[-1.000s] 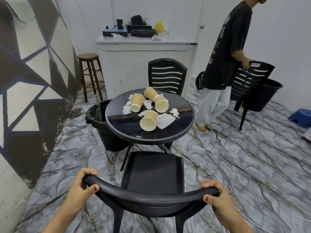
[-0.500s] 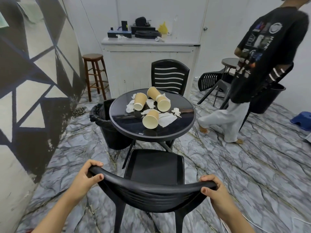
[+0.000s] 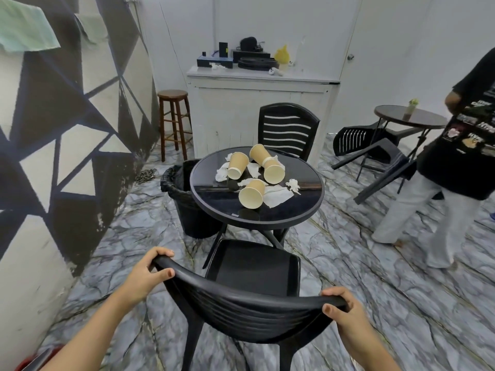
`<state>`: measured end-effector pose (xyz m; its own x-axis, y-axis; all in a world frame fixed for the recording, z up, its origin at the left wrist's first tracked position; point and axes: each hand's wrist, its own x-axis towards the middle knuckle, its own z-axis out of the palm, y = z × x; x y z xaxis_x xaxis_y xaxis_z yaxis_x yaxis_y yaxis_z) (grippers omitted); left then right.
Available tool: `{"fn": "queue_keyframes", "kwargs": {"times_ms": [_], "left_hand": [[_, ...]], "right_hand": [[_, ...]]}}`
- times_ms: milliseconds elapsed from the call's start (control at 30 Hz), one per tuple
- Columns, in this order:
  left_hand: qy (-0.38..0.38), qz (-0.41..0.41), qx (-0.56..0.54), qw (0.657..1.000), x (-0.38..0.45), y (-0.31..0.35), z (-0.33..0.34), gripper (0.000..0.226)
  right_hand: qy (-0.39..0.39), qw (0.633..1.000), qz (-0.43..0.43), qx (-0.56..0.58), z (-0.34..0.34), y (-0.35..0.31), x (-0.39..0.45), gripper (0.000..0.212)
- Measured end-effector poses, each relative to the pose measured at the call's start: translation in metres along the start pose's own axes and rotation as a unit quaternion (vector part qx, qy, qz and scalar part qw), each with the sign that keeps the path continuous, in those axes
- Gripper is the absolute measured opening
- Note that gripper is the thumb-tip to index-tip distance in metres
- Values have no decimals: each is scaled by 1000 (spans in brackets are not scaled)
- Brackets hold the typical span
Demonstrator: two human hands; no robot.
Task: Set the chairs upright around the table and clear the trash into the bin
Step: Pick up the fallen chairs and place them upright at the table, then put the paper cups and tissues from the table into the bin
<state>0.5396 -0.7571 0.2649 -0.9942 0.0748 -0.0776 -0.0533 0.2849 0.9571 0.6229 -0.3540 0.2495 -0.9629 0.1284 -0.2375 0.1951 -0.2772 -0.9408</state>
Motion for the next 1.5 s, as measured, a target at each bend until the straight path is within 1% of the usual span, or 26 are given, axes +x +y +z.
{"fn": "queue_keyframes", "kwargs": {"times_ms": [33, 67, 133, 167, 200, 267, 300, 333, 367, 433, 467, 567, 600, 667, 767, 900, 967, 1033, 1100, 1133, 1167, 1233, 1300, 1333, 1433, 1500], "left_hand": [[6, -1, 3, 1000, -2, 0, 0, 91], [12, -3, 5, 1000, -5, -1, 2, 85], [34, -2, 7, 999, -12, -2, 5, 70], [48, 1, 14, 999, -16, -3, 7, 66], [59, 4, 23, 998, -20, -2, 9, 63], [70, -1, 39, 997, -26, 1, 12, 66], [72, -10, 41, 997, -29, 5, 14, 68], [73, -17, 46, 996, -32, 9, 15, 66], [76, -20, 50, 996, -36, 13, 16, 58], [89, -28, 63, 994, -42, 18, 17, 34], [102, -35, 78, 991, -44, 19, 16, 31], [136, -73, 138, 978, -60, 23, 10, 34], [145, -82, 145, 975, -66, 23, 7, 34], [165, -94, 161, 968, -81, 24, 1, 34], [189, -118, 213, 951, -107, 25, -6, 38], [229, -170, 241, 928, -145, 19, -11, 41], [253, -191, 243, 917, -163, 15, -11, 43], [275, -206, 254, 904, -181, 11, -9, 44], [294, -214, 264, 893, -196, 8, -6, 44], [299, -220, 270, 888, -204, 4, -4, 44], [301, -233, 274, 883, -212, 3, -2, 44], [305, -259, 274, 875, -227, -2, 3, 45], [304, -284, 266, 870, -241, -8, 9, 46], [303, -292, 268, 867, -247, -11, 12, 46], [283, -327, 272, 860, -258, -21, 23, 48], [265, -342, 281, 857, -260, -29, 28, 50]], "right_hand": [[-3, 1000, -3, -9, -3, 3, 3, 50], [0, 1000, -3, -10, -4, 4, 4, 43], [1, 1000, -9, -9, -7, 6, 8, 18], [-4, 1000, -11, -15, -10, 9, 11, 14], [-7, 1000, -6, -11, -11, 7, 13, 11], [-25, 1000, 18, 0, -16, 4, 18, 4], [-29, 999, 29, -7, -21, 2, 22, 16], [-33, 998, 48, -8, -24, -2, 26, 25], [-32, 997, 62, -28, -28, -6, 33, 26], [-59, 990, 79, -102, -29, -19, 47, 17], [-73, 983, 86, -142, -25, -26, 54, 13], [-141, 950, 99, -260, 3, -47, 77, 11], [-164, 939, 90, -287, 23, -55, 83, 9], [-204, 918, 45, -338, 65, -64, 93, 7], [-282, 874, -62, -391, 137, -69, 89, 11], [-364, 815, -231, -387, 223, -66, 51, 12], [-411, 766, -323, -374, 252, -60, 27, 14], [-463, 720, -361, -370, 271, -49, 7, 16], [-514, 685, -348, -382, 283, -33, -6, 21], [-541, 665, -325, -400, 287, -24, -10, 26], [-570, 636, -299, -425, 289, -15, -13, 33], [-619, 563, -246, -489, 291, 4, -18, 50], [-644, 497, -213, -542, 290, 22, -21, 62], [-649, 474, -200, -561, 289, 31, -22, 67], [-656, 423, -170, -602, 283, 56, -21, 80], [-652, 403, -165, -621, 281, 70, -17, 83]]}}
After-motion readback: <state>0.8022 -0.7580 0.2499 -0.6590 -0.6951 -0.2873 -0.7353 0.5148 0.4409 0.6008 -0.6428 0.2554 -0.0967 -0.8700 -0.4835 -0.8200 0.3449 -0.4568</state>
